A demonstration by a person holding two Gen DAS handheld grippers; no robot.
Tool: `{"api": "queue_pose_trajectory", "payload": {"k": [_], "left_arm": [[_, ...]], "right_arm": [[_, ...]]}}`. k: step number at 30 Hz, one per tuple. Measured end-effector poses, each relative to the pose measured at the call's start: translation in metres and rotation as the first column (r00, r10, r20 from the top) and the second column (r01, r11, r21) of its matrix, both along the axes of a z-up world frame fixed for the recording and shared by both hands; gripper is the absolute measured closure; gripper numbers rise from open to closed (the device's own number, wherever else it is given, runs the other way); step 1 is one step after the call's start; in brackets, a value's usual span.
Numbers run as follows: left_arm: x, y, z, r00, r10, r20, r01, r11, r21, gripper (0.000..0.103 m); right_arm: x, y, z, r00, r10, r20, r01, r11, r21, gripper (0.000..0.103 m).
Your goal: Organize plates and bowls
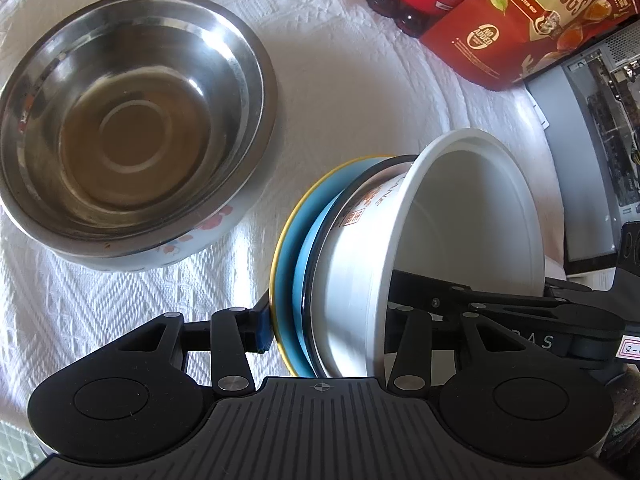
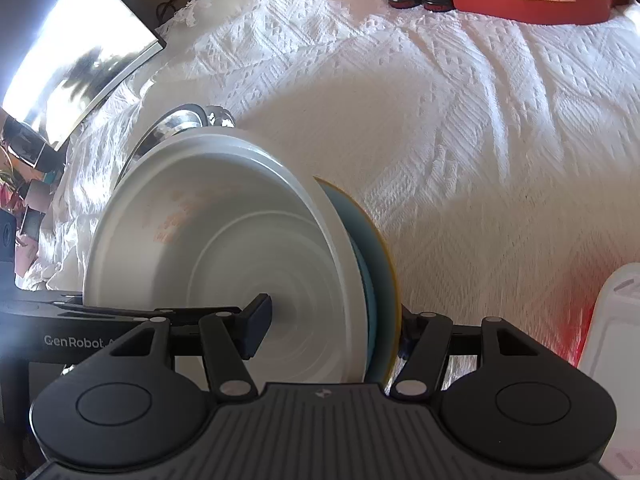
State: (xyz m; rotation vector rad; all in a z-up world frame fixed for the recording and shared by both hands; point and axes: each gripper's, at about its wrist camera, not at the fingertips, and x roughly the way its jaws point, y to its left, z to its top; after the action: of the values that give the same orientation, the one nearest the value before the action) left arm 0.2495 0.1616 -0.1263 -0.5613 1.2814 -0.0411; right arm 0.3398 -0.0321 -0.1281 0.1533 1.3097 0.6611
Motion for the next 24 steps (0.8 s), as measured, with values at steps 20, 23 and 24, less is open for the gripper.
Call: {"api": "queue_pose_trajectory", "payload": {"k": [20,23,24], "left_arm": [[-0.0023,-0.0019,0.0014,1.000,0.013,-0.009,-0.013,1.000,0.006,0.056],[-0.0020,0.0005,0.0010,1.000,0.018,-0.015,-0.018,1.000,0.000,0.056],[-0.0017,0.0007,0.0010,1.000,0.016,-0.014,-0.016,1.000,0.001,0.056]], "right_arm": [[-0.0049,-0.0039,-0.0024,0.998,0.021,-0.059,-0.020,1.000,0.016,0.042],[-0.0057,-0.0043,-0.0024,0.998,0.019,-0.053,-0.018,1.000,0.019,0.042],[-0.0059,-0.0044,-0.0024,0.998,0.018,-0.052,-0.017,1.000,0.021,0.042]]}}
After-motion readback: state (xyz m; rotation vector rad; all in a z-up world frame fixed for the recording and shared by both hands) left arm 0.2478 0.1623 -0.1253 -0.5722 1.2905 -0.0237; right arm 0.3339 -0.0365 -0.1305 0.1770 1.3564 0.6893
